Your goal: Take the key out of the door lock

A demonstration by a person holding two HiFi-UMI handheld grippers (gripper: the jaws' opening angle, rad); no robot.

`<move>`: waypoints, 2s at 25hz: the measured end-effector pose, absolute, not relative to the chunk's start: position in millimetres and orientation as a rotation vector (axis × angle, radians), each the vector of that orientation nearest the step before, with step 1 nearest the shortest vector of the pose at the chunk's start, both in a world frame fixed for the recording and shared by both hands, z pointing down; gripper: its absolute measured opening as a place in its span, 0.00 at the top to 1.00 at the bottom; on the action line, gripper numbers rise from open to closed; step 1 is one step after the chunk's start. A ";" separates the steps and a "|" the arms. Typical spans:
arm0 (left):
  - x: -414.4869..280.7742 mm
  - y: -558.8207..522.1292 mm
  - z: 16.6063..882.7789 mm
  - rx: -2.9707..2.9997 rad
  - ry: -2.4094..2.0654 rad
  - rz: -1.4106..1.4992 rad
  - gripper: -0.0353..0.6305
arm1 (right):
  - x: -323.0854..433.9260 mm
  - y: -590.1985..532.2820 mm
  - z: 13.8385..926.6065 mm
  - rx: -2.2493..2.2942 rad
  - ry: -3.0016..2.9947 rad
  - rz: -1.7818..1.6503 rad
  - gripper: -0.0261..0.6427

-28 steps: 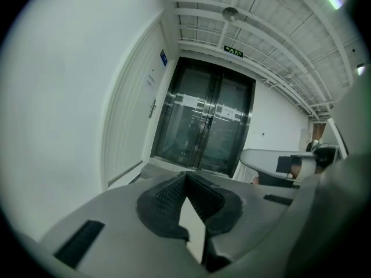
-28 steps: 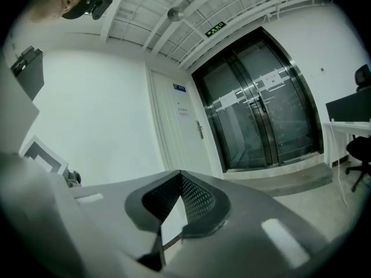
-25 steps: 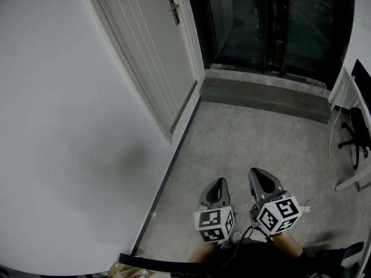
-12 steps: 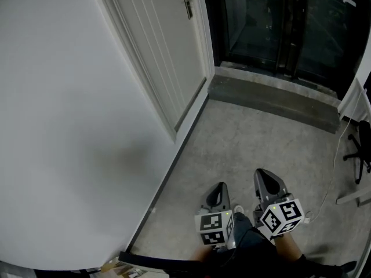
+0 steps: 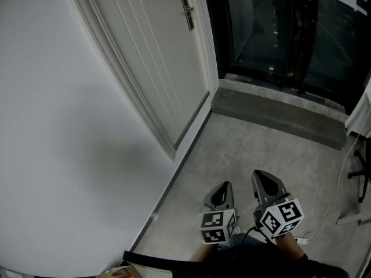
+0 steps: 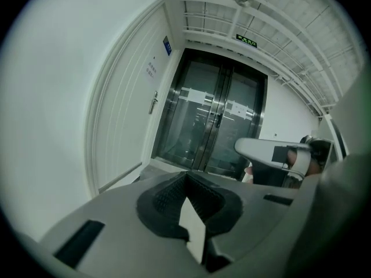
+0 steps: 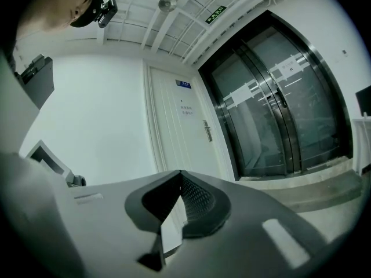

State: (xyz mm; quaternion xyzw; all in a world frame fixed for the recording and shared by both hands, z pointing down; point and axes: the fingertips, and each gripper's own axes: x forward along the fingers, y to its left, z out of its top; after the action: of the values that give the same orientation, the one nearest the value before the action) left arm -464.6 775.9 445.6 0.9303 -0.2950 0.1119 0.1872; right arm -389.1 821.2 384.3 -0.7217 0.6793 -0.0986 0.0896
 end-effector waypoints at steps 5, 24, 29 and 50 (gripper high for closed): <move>-424.7 747.5 449.8 2.597 -0.825 0.303 0.95 | -350.0 790.6 395.7 -2.153 2.031 -0.333 0.96; -299.4 500.5 437.8 2.624 -0.808 0.268 0.95 | -225.2 550.1 377.3 -2.129 2.011 -0.260 0.96; -273.9 449.9 441.8 2.643 -0.776 0.280 0.95 | -197.3 504.3 378.1 -2.144 1.954 -0.251 0.96; -109.7 208.4 439.9 2.506 -0.976 0.236 0.95 | -26.4 251.9 378.6 -2.009 2.146 -0.291 0.96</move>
State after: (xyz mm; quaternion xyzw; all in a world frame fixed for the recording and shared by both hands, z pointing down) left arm -109.7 208.4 439.9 0.9056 -0.3529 0.0852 0.2193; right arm -26.4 251.9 378.6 -0.6770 0.7233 -0.0982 0.0937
